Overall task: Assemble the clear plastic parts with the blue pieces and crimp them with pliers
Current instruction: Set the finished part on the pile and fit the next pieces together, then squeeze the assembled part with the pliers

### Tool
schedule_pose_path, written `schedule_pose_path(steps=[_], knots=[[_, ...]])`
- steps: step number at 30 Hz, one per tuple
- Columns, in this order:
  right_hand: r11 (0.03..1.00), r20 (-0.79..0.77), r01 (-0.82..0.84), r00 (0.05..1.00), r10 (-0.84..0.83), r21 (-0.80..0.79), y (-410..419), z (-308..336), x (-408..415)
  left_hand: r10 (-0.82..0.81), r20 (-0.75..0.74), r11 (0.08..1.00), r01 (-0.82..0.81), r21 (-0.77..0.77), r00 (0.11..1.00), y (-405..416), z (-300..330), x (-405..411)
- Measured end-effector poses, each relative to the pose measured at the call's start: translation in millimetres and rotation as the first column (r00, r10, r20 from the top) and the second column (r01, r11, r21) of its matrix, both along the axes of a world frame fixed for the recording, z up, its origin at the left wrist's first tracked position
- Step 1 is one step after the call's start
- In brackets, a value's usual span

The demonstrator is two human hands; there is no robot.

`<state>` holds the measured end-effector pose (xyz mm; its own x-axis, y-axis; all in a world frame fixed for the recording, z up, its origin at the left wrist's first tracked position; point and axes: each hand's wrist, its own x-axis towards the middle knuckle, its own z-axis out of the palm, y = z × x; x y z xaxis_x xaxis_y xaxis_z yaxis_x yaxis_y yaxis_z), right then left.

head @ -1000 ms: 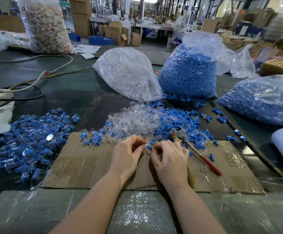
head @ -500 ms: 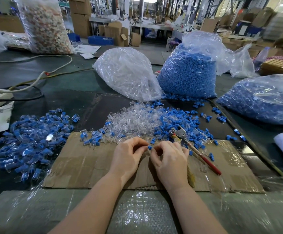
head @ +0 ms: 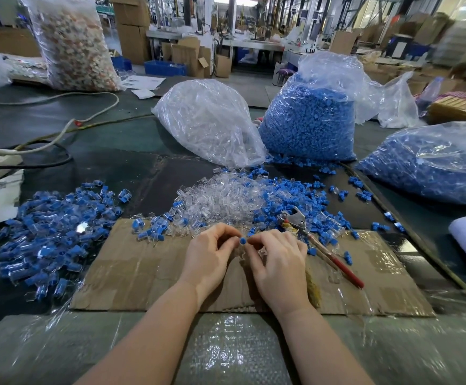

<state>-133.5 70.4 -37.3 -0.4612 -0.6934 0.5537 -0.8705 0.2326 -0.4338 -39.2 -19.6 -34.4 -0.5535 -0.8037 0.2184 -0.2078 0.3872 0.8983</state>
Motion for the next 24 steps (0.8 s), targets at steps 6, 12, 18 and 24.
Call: schedule_pose_path(steps=[6,12,18,24], knots=[[0.999,0.039,-0.046,0.998,0.045,0.028,0.3,1.6,-0.8,-0.018,0.013,1.000,0.018,-0.009,1.000,-0.1,1.4,0.4],[0.998,0.053,-0.054,0.997,0.052,0.040,-1.0,2.5,-2.2,-0.024,0.008,1.000,0.025,-0.015,1.000,1.2,3.1,0.4],[0.997,0.049,-0.055,0.997,0.053,0.052,-0.1,1.8,-2.4,-0.020,-0.024,0.999,0.021,0.027,1.000,1.6,2.1,-0.4],[0.998,0.052,-0.054,0.997,0.052,0.036,-0.5,3.4,-1.2,-0.009,-0.032,0.999,0.011,0.048,0.999,1.2,1.0,-1.1]])
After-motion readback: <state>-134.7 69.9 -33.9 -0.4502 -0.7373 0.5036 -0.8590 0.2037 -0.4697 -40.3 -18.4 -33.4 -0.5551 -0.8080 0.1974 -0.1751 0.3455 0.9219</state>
